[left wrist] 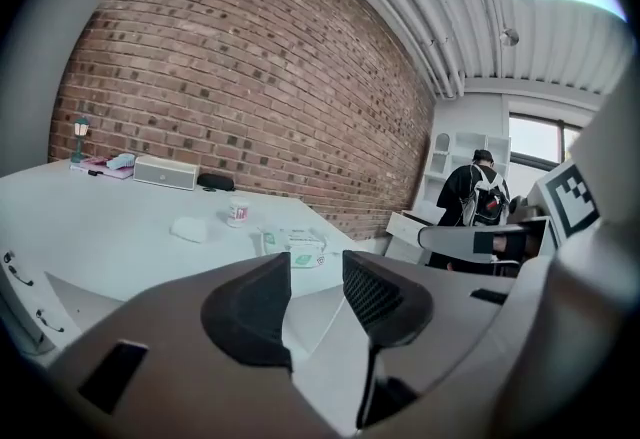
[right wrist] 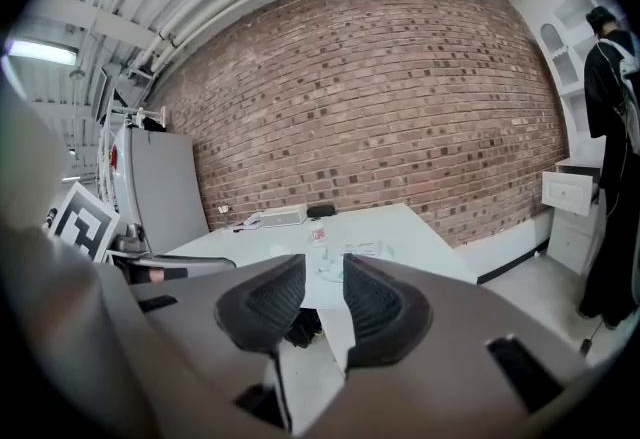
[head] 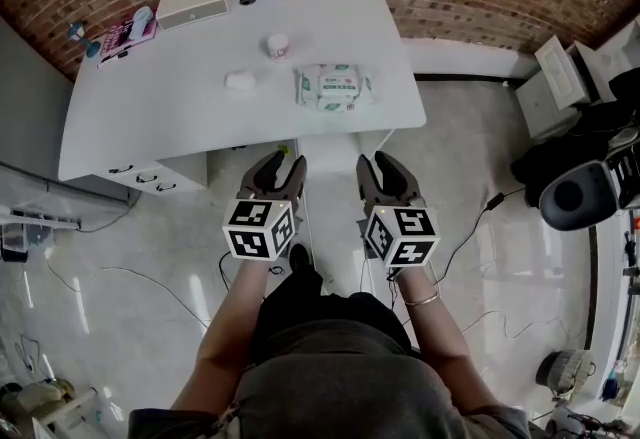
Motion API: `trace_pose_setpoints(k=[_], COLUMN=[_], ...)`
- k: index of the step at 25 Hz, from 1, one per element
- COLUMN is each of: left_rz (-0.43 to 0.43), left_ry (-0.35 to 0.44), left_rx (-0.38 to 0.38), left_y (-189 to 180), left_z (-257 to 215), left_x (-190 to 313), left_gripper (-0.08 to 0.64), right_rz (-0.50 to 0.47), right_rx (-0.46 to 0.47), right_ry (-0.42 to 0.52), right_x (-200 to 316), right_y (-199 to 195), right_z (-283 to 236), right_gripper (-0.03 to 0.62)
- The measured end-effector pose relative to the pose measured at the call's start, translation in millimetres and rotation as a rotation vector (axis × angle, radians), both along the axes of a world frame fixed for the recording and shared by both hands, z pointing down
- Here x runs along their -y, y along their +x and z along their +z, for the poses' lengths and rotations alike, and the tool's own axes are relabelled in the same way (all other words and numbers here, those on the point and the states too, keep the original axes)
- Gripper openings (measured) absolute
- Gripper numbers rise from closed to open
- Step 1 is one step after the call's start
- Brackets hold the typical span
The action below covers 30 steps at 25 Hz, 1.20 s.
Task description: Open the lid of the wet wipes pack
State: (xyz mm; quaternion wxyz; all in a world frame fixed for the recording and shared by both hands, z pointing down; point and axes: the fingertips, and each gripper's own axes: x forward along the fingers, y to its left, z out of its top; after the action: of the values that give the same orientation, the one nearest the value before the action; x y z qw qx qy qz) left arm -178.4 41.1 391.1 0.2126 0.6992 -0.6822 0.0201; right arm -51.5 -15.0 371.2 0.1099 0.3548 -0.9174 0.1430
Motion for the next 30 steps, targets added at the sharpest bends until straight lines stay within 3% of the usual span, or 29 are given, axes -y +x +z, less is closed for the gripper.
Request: trace_pose_setpoints(k=[12, 22, 30], left_rz=[0.083, 0.113, 0.121], left_ry=[-0.023, -0.043, -0.082], left_rx=[-0.013, 0.003, 0.065], left_y=[-35, -39, -44], left_z=[14, 16, 19], left_x=[19, 32, 57], left_gripper=[0.153, 0.153, 0.153], right_rz=[0.067, 0.082, 0.079], right_rx=[-0.045, -0.075, -0.068], right_ry=[-0.02, -0.023, -0.032], right_x=[9, 19, 44], right_y=[-33, -38, -49], right_z=[15, 23, 36], right_gripper=[0.123, 0.123, 0.123])
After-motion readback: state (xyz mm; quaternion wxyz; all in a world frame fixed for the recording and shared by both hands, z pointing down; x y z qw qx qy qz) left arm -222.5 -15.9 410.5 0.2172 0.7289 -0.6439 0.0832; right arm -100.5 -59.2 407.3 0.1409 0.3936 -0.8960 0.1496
